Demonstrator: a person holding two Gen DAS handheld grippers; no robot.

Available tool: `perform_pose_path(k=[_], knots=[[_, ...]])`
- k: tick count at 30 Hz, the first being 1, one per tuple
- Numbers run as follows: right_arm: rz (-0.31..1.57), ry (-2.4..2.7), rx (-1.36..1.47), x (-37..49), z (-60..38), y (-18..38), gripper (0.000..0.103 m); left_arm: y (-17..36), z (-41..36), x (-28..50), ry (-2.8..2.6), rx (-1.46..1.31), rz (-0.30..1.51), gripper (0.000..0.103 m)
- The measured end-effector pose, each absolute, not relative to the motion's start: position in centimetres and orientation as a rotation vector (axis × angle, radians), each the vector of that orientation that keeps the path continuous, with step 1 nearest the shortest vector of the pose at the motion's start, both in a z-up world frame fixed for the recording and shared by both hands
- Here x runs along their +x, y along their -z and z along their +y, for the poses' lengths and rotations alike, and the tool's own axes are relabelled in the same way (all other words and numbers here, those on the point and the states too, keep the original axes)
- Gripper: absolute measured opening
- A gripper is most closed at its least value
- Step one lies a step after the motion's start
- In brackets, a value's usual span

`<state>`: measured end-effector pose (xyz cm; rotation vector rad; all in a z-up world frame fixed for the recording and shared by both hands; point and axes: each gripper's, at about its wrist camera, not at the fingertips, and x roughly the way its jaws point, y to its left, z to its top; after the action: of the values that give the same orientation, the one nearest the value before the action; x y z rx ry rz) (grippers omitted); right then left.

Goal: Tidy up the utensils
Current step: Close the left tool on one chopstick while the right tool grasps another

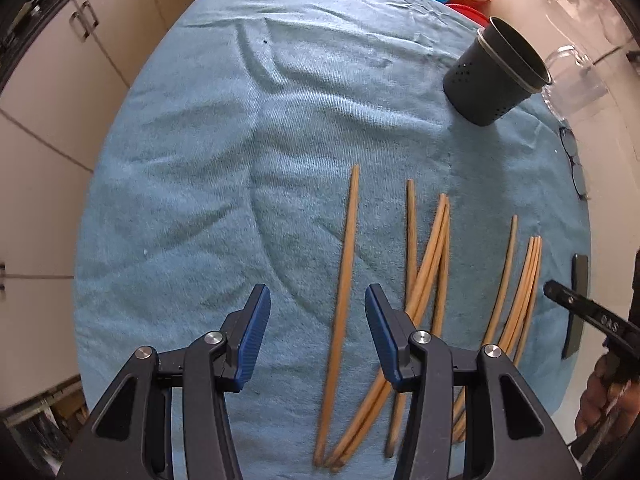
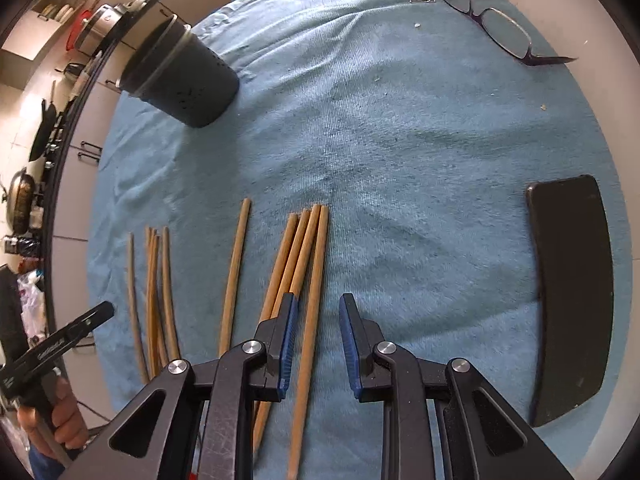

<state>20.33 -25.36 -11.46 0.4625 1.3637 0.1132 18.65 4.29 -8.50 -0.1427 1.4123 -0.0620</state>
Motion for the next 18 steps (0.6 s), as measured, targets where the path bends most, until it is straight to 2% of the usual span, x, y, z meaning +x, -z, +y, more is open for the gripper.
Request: perform_pose_path(k=[3, 5, 18], knots=[[1.362, -0.077, 0.452, 20.6, -24.4, 11.6, 0.022, 8.6, 5.1, 19.3, 0.089, -0.149, 1.418, 0.048], [1.376, -0.038, 0.402, 20.9, -23.5, 11.9, 0.018, 8.9, 5.4, 19.8, 0.113, -0.143, 1.431, 0.048], [1.389, 0.079, 0.369, 20.5, -22.6, 12.6, 0.016, 11.3, 3.4, 21.5, 0.206, -0.062, 1.467, 0.048]])
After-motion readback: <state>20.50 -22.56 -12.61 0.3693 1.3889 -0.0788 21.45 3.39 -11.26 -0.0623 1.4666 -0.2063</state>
